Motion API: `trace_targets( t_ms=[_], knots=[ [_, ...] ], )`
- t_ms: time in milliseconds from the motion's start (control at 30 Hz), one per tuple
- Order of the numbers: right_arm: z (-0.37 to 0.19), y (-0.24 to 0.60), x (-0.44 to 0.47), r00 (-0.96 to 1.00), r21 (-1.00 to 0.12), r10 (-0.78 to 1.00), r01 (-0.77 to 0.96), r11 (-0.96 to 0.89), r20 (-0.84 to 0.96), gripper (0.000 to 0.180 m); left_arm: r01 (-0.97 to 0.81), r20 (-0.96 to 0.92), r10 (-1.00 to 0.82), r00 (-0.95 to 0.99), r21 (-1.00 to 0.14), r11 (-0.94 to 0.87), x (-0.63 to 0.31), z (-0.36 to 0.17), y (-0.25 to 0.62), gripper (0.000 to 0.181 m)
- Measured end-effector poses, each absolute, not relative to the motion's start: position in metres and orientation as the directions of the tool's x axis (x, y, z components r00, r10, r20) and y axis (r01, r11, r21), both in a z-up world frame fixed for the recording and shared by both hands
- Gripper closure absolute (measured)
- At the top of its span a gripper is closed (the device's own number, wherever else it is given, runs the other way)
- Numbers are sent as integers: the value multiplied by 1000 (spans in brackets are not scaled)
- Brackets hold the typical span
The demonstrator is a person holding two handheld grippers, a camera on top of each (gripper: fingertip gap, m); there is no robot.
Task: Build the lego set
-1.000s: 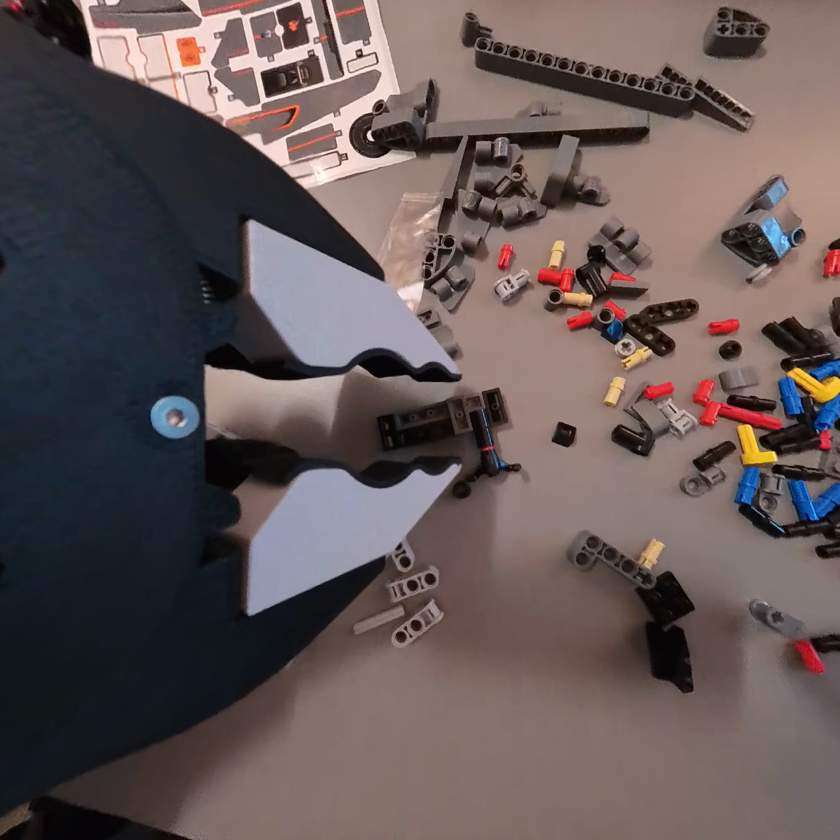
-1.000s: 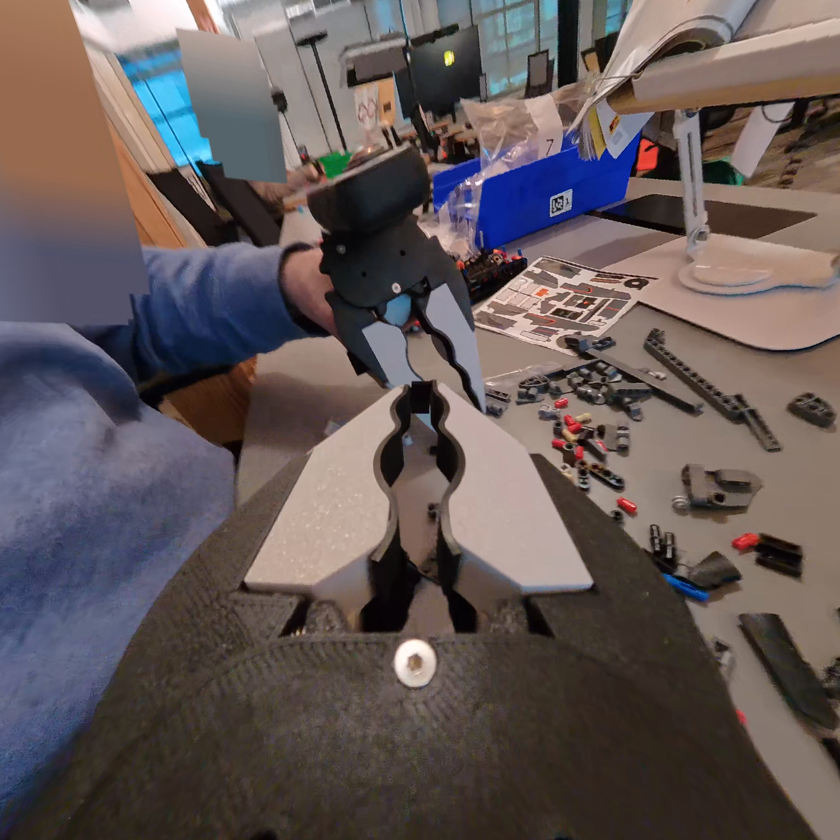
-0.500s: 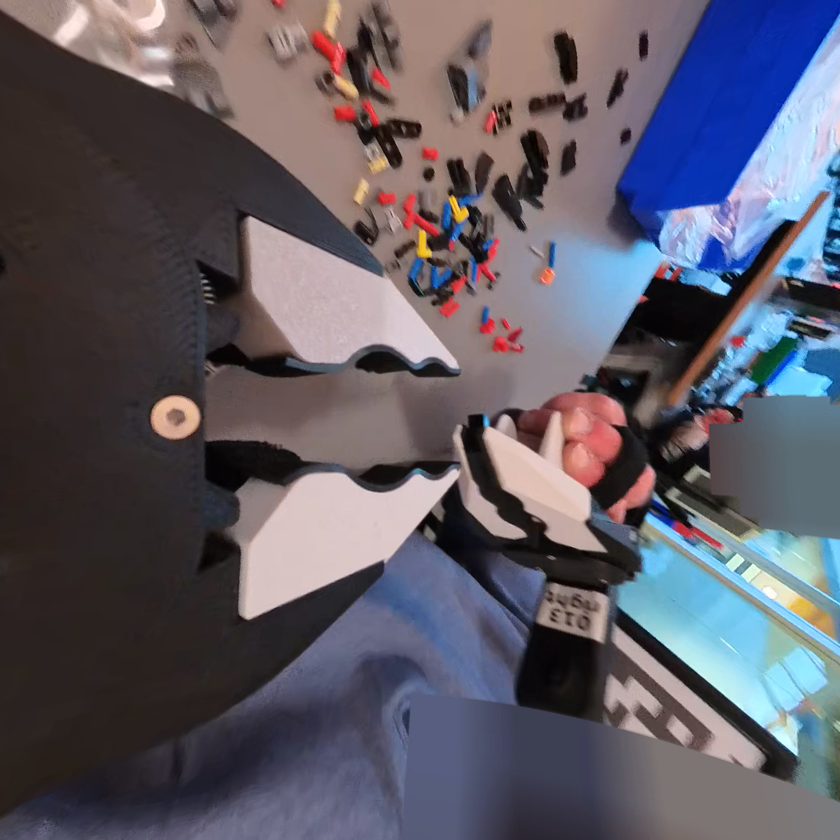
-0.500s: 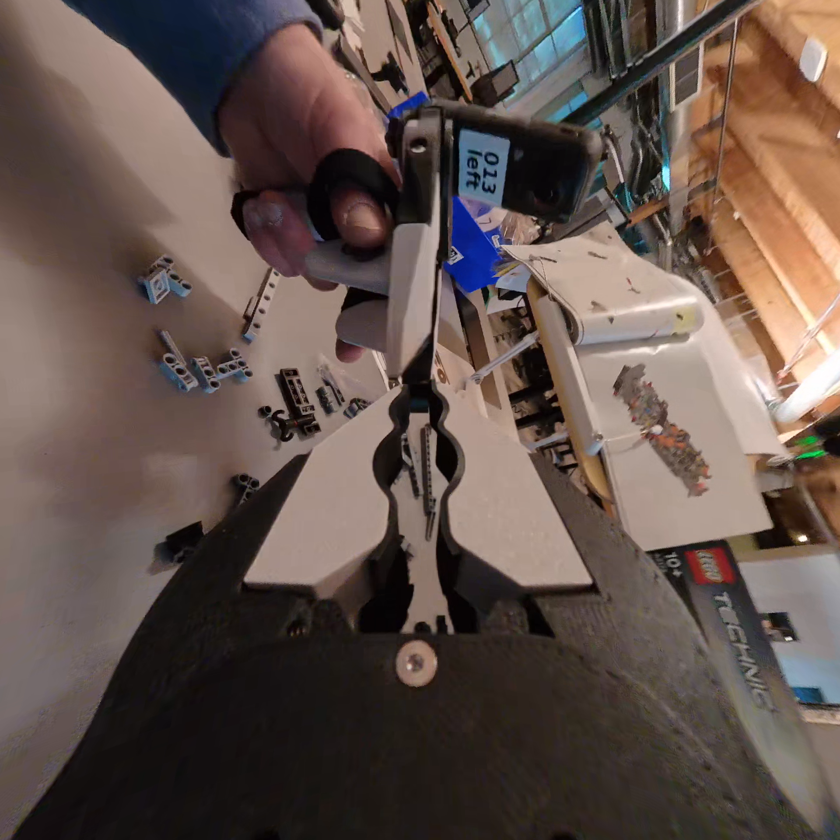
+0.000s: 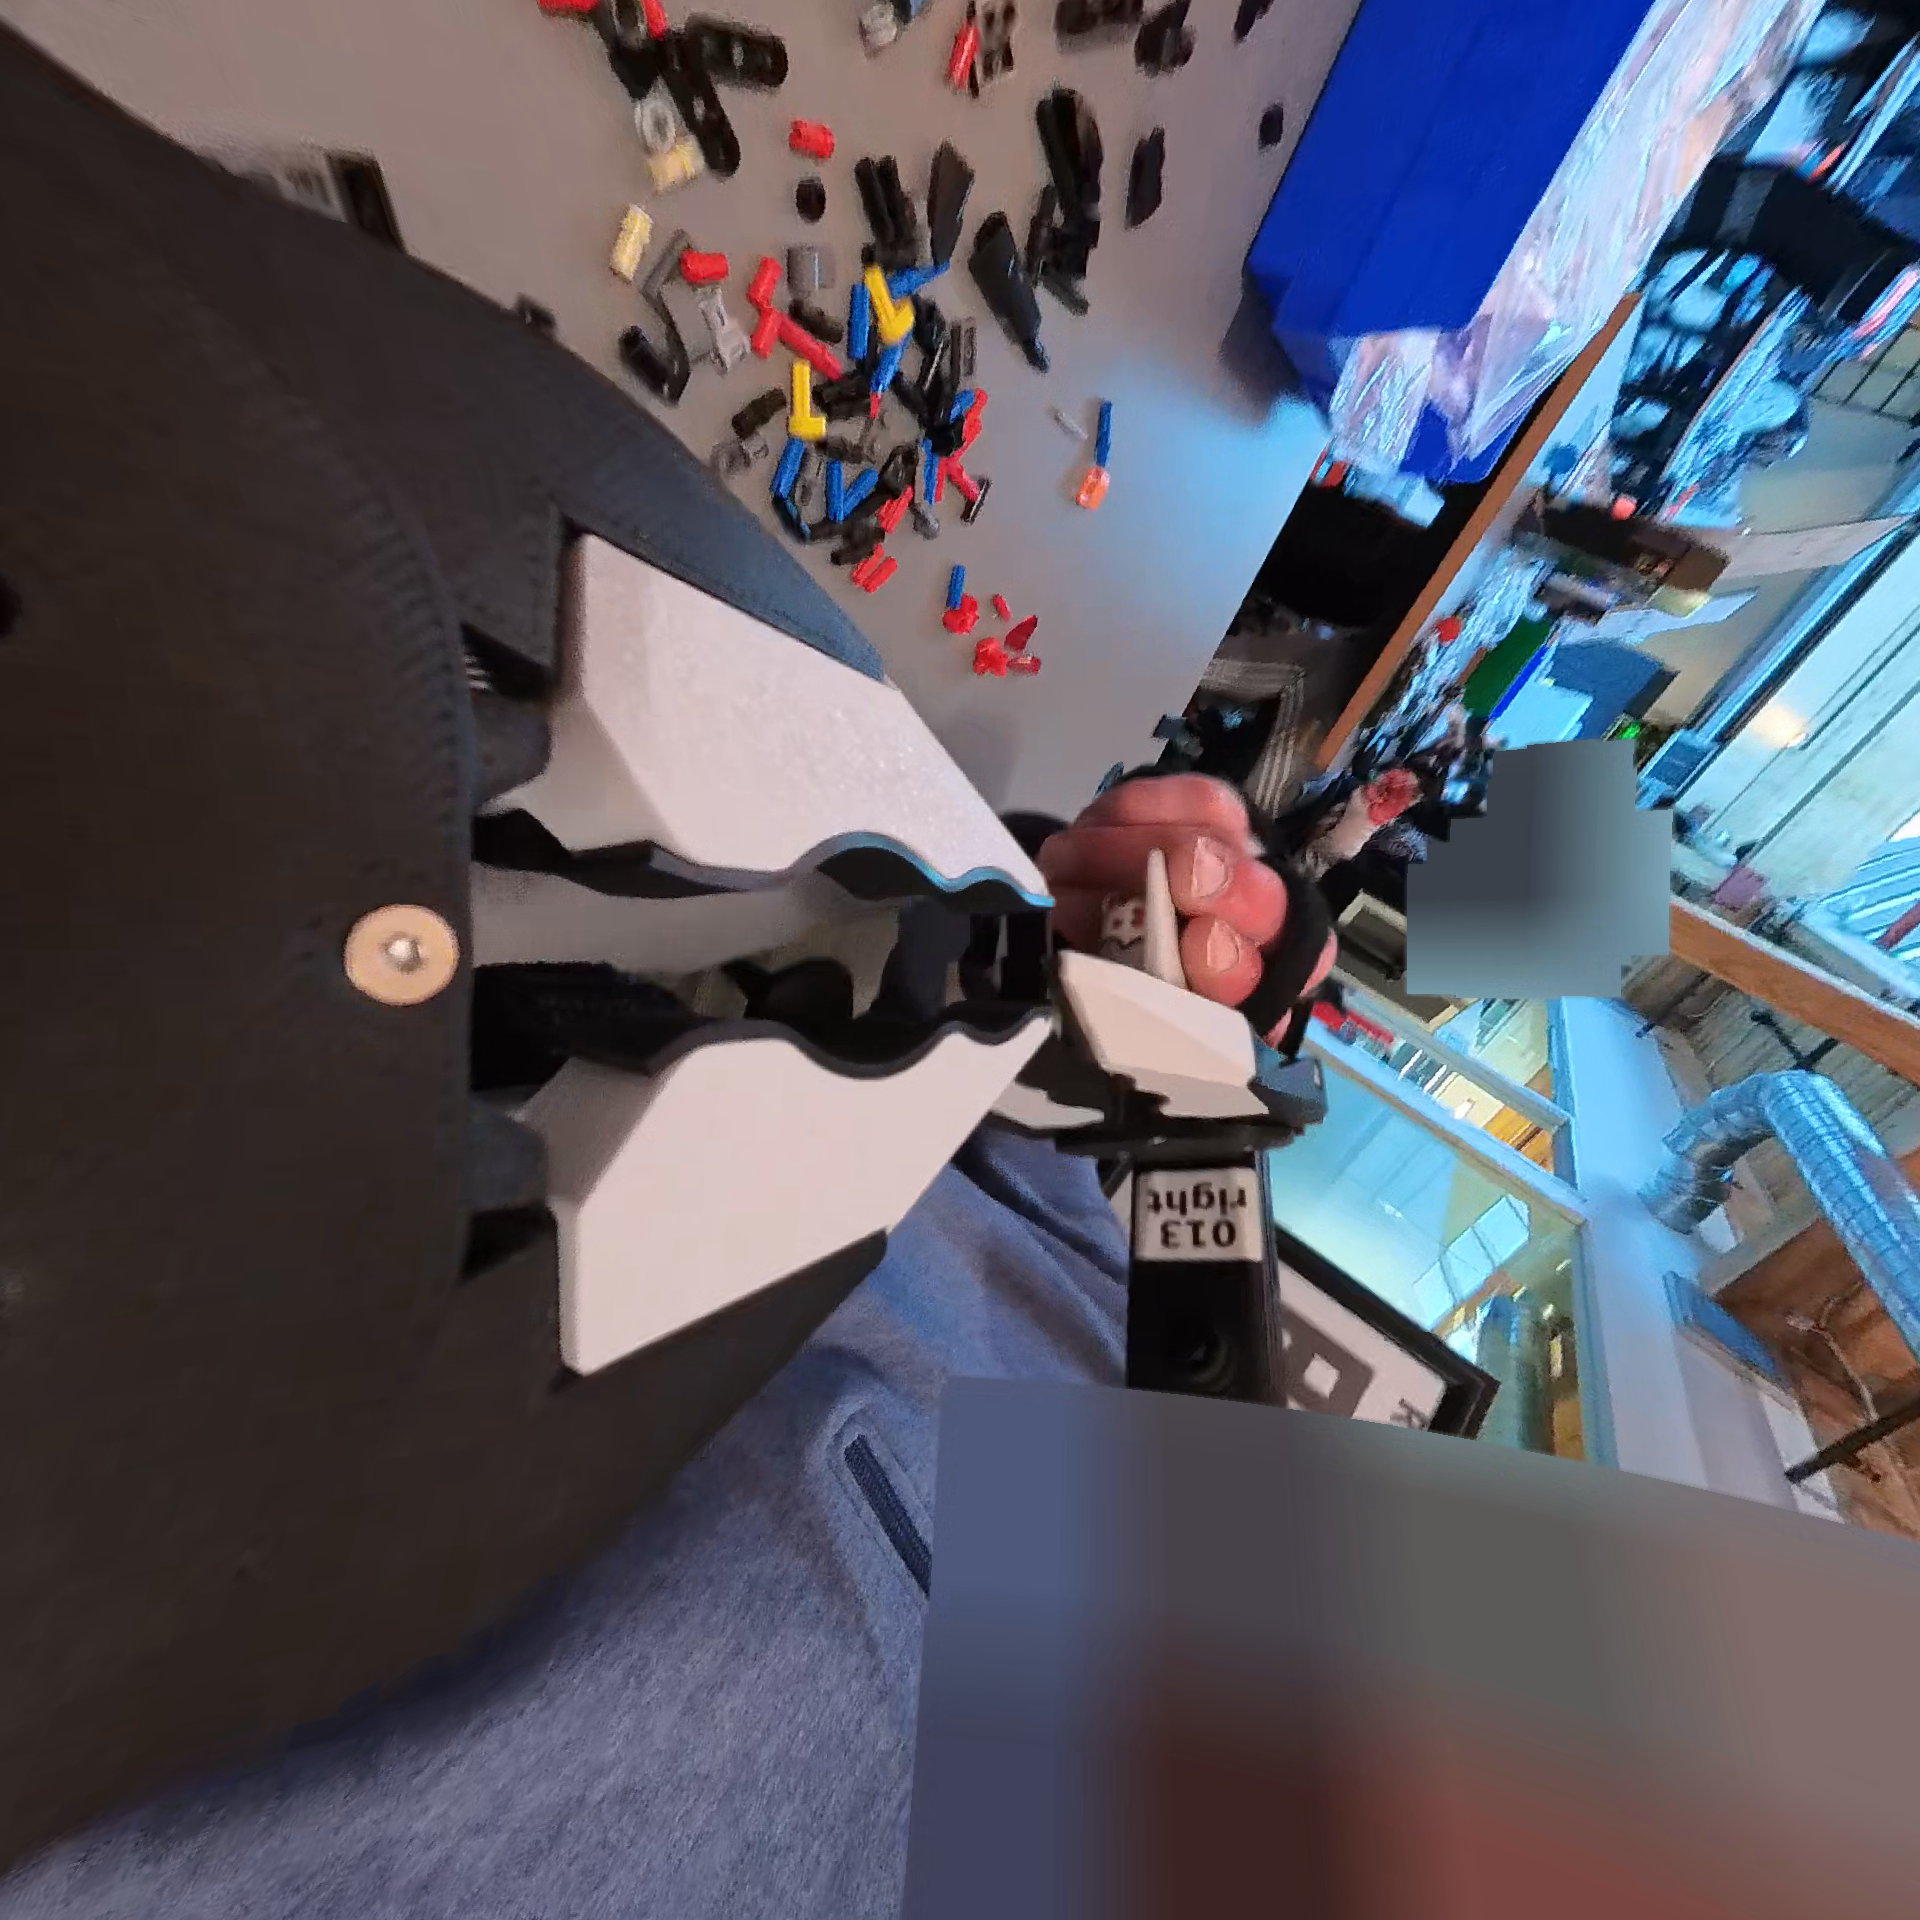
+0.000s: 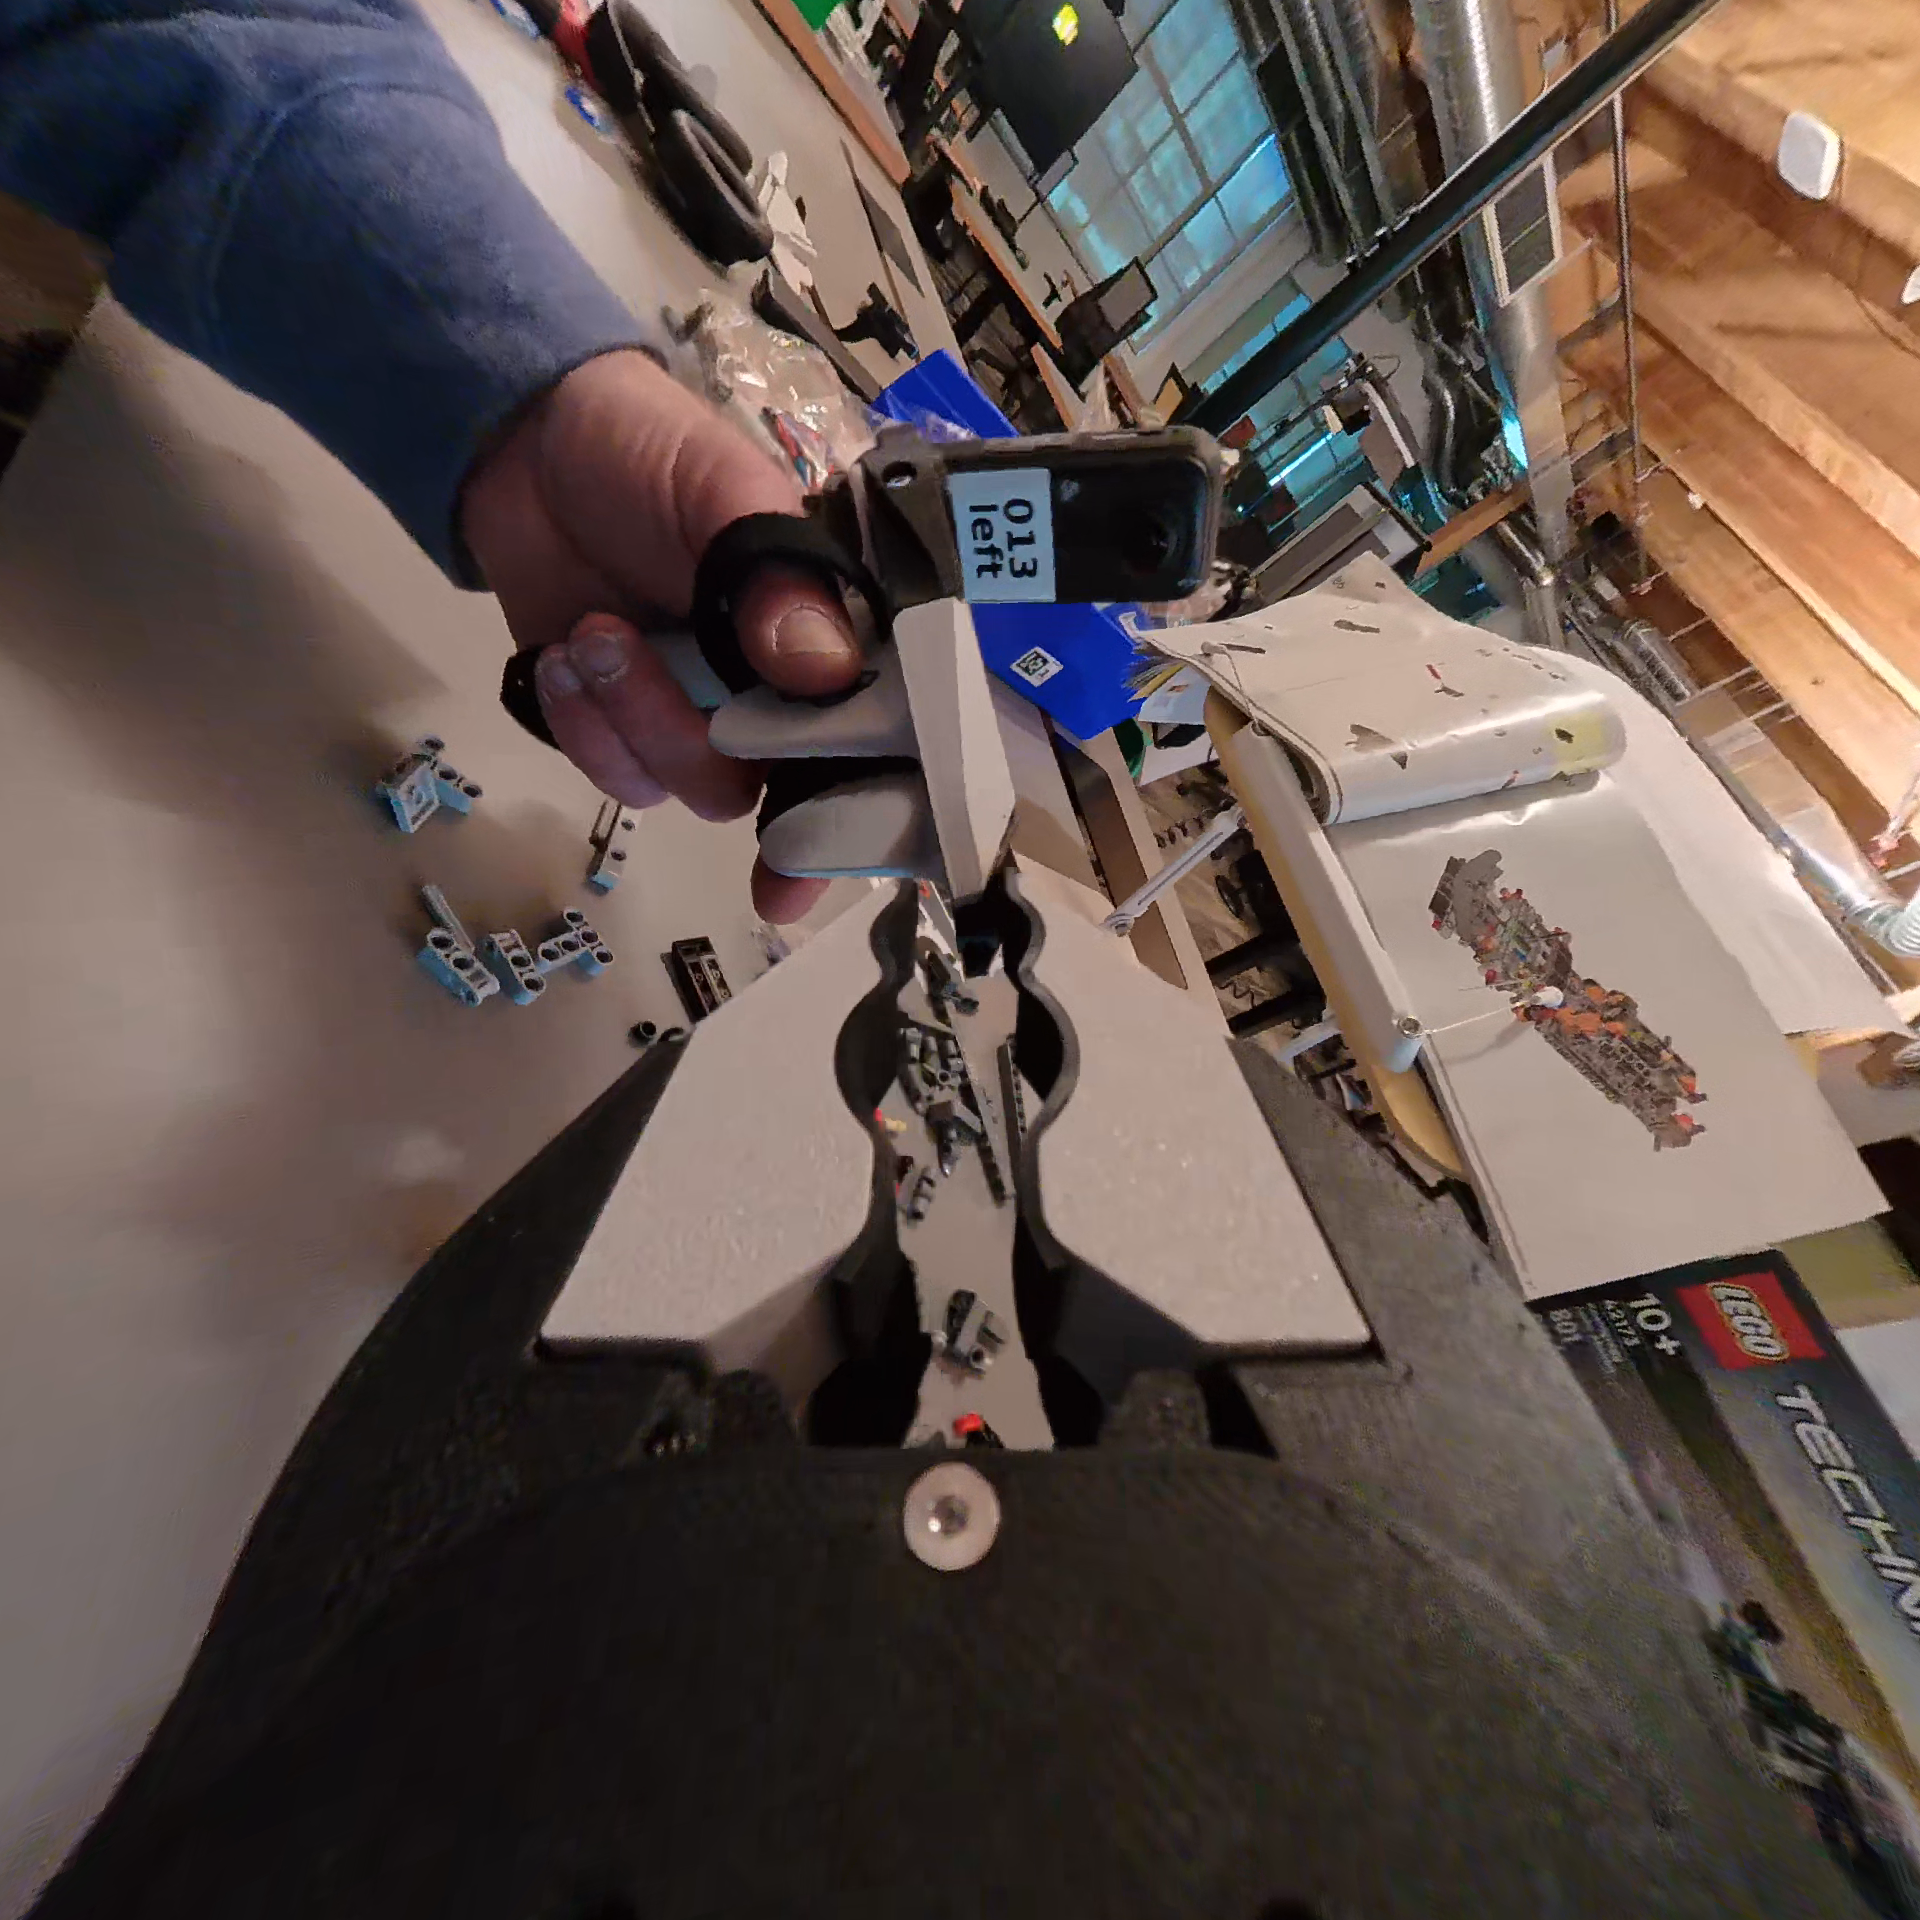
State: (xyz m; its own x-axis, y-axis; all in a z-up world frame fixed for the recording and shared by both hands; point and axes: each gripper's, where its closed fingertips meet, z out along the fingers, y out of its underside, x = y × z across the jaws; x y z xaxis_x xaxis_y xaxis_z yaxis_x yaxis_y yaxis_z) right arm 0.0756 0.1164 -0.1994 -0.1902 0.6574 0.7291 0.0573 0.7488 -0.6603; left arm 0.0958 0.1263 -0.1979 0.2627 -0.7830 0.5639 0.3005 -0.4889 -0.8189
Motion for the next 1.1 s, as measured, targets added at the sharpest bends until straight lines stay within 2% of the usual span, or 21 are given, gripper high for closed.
trace_targets(
  t_ms=[67, 133, 167, 233, 267, 333, 433, 567, 667, 933, 1100],
  knots=[
    [-192, 119, 78, -174, -717, 712, 44, 696, 680, 156, 302, 503, -797, 335, -858, -415, 90, -194, 129, 167],
    [-188, 124, 82, -180, -803, 797, 53, 594, 577, 157, 262, 401, -792, 461, -914, -310, 80, -190, 134, 167],
    [-185, 128, 82, -186, -872, 864, 60, 486, 469, 158, 185, 305, -790, 531, -952, -243, 78, -190, 135, 167],
    [-179, 133, 83, -251, -990, 963, 73, 118, 97, 163, -1, 74, -766, 639, -995, -97, 76, -187, 135, 167],
    [-176, 135, 84, -296, -994, 951, 83, -70, -92, 163, -109, -48, -745, 665, -994, -33, 77, -186, 134, 167],
    [-173, 140, 84, -377, -929, 850, 109, -353, -367, 161, -302, -277, -672, 687, -950, 83, 78, -183, 135, 167],
    [-183, 131, 79, -453, -824, 693, 229, -518, -561, 159, -498, -507, -569, 648, -847, 188, 81, -178, 135, 167],
    [-178, 126, 76, -517, -730, 549, 251, -636, -657, 163, -668, -690, -489, 534, -699, 257, 89, -184, 134, 167],
    [-179, 122, 78, -554, -689, 468, 296, -661, -688, 165, -697, -736, -446, 509, -657, 288, 91, -181, 133, 167],
    [-163, 113, 89, -690, -648, 311, 298, -701, -653, 175, -681, -763, -415, 496, -638, 359, 99, -167, 128, 167],
    [-157, 111, 91, -716, -688, 353, 242, -684, -603, 176, -651, -749, -417, 516, -659, 378, 102, -160, 126, 166]
  ],
)
